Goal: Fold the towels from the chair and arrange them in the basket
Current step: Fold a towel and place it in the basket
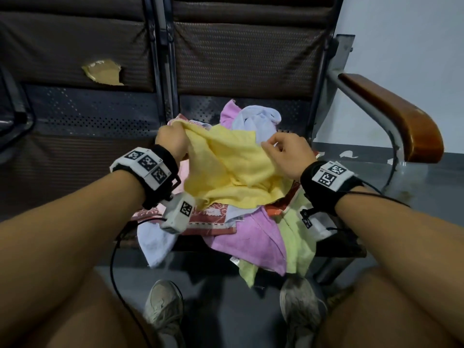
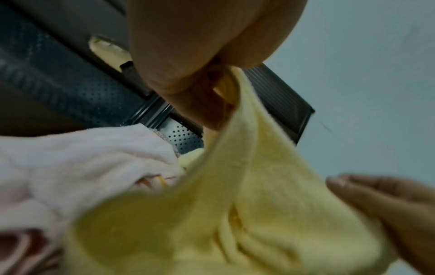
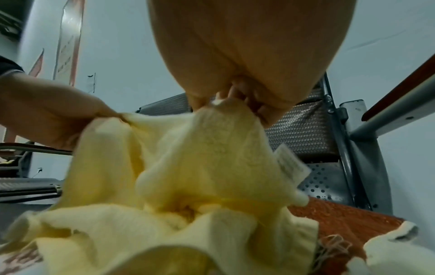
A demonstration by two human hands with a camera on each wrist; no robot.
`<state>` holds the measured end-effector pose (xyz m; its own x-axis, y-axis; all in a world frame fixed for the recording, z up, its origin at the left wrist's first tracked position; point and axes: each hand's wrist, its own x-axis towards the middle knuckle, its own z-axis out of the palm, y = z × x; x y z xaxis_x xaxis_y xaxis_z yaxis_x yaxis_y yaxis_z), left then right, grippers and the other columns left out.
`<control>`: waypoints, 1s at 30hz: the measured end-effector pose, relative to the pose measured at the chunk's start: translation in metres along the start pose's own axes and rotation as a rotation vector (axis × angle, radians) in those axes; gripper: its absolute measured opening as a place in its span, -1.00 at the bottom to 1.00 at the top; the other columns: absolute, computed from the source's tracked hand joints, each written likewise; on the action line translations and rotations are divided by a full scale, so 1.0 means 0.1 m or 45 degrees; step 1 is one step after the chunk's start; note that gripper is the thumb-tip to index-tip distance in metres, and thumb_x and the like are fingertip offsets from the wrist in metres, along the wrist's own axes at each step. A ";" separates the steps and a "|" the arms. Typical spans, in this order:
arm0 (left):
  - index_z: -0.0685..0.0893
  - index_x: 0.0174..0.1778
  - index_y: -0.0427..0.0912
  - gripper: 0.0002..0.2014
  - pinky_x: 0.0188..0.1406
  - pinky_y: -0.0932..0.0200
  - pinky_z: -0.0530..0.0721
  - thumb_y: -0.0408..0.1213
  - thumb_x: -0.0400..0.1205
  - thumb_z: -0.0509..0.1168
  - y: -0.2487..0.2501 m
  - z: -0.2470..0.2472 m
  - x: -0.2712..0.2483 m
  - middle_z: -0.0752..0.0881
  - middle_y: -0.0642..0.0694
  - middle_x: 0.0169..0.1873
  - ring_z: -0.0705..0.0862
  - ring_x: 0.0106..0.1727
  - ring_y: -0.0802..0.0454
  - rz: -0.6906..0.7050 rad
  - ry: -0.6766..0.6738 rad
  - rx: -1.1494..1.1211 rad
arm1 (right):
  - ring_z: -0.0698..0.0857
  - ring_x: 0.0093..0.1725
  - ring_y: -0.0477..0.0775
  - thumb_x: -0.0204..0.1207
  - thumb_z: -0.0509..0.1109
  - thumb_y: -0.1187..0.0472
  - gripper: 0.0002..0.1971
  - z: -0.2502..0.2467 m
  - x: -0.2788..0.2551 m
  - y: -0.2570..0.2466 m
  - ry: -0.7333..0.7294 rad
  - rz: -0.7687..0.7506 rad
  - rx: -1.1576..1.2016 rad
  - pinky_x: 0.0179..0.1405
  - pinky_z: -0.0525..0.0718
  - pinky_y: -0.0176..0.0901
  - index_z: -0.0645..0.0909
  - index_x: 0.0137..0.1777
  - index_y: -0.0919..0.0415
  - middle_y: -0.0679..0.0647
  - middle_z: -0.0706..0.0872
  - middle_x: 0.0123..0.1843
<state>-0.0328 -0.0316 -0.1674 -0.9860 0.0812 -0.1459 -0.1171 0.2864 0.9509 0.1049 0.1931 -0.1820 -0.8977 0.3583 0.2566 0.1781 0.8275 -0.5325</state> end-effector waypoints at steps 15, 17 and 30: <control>0.68 0.07 -0.31 -0.83 -0.41 0.23 0.70 -0.53 0.61 0.27 0.36 0.27 -0.52 0.70 -0.20 -0.18 0.73 -0.33 0.04 0.117 -0.431 -0.442 | 0.68 -0.10 0.05 0.63 0.37 -0.05 -0.75 0.18 -0.18 -0.35 -0.238 -0.129 0.086 -0.12 0.54 -0.10 0.65 0.03 0.15 0.03 0.74 -0.11; 0.58 -0.16 -0.29 -0.86 -0.42 0.20 0.71 -0.61 0.58 0.25 0.34 0.23 -0.45 0.64 -0.27 -0.17 0.69 -0.33 -0.03 0.074 -0.321 -0.408 | 0.63 -0.19 -0.04 0.62 0.39 0.04 -0.86 0.09 -0.13 -0.36 -0.039 -0.144 0.212 -0.19 0.46 -0.12 0.59 0.00 0.09 -0.04 0.68 -0.19; 0.67 -0.18 -0.29 -0.79 -0.38 0.17 0.75 -0.34 0.71 0.19 0.45 0.22 -0.52 0.66 -0.25 -0.27 0.68 -0.32 0.00 -0.043 -0.387 -0.667 | 0.70 -0.23 0.16 0.58 0.19 -0.32 -0.43 0.36 -0.32 -0.58 -0.599 -0.109 -0.122 -0.23 0.61 0.01 0.67 -0.38 0.13 0.06 0.75 -0.34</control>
<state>0.0154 -0.0022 -0.1230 -0.9115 0.3715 -0.1765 -0.2671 -0.2082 0.9409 0.1087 0.1185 -0.1883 -0.9916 0.0711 -0.1078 0.1120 0.8895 -0.4430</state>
